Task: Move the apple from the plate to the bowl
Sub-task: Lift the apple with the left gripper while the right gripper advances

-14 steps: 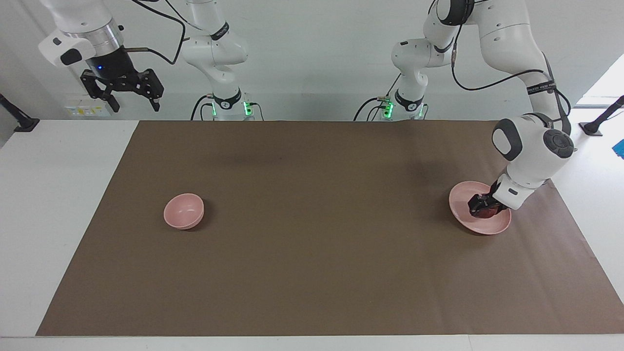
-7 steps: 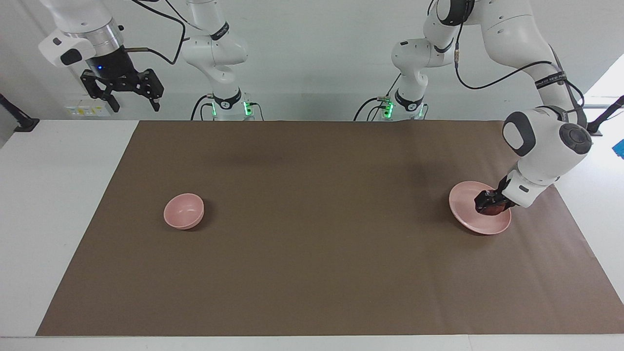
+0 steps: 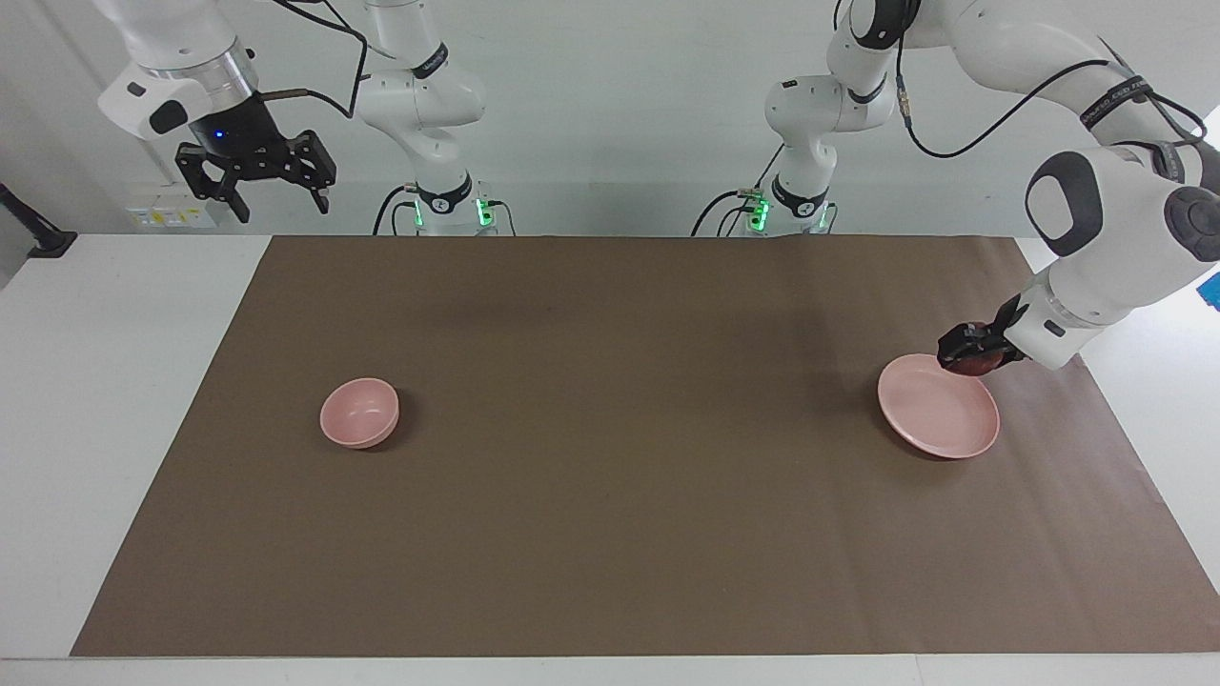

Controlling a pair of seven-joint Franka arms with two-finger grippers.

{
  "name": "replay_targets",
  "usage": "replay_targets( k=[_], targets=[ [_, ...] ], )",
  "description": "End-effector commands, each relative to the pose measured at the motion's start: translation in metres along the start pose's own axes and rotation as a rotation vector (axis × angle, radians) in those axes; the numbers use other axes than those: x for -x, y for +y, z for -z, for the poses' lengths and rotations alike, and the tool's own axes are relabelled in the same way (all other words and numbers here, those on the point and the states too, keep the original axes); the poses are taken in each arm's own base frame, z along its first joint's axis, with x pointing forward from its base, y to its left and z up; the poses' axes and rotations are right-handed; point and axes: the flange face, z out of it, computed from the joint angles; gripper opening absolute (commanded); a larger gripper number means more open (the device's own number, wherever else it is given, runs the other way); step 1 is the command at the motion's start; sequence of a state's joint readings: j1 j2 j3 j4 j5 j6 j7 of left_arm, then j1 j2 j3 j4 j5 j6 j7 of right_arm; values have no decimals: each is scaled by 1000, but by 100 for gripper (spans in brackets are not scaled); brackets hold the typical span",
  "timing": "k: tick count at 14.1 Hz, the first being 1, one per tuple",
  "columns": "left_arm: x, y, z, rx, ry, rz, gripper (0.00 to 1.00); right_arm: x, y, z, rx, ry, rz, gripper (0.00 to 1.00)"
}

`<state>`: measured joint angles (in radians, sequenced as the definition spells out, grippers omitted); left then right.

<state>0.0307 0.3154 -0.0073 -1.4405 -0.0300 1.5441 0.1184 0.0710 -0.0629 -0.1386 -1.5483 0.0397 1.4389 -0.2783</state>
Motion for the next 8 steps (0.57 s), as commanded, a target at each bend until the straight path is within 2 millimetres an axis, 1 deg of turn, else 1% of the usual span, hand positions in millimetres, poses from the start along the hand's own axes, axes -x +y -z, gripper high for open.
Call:
replay_targets(
  k=[1, 2, 3, 4, 6, 8],
  targets=[
    [1, 30, 4, 6, -23, -11, 0, 11, 15, -13, -121, 53, 72, 100],
    [1, 38, 5, 7, -22, 4, 0, 12, 25, -19, -176, 81, 91, 100],
    [0, 47, 3, 9, -24, 12, 0, 11, 27, -24, -190, 100, 102, 100],
    [0, 64, 4, 12, -22, 29, 0, 9, 26, -26, -214, 113, 100, 100],
    [-1, 99, 4, 34, -15, 62, 0, 4, 26, -40, -312, 157, 76, 100],
    [1, 123, 4, 54, -16, 32, 0, -1, 23, -47, -370, 187, 63, 100]
  ],
)
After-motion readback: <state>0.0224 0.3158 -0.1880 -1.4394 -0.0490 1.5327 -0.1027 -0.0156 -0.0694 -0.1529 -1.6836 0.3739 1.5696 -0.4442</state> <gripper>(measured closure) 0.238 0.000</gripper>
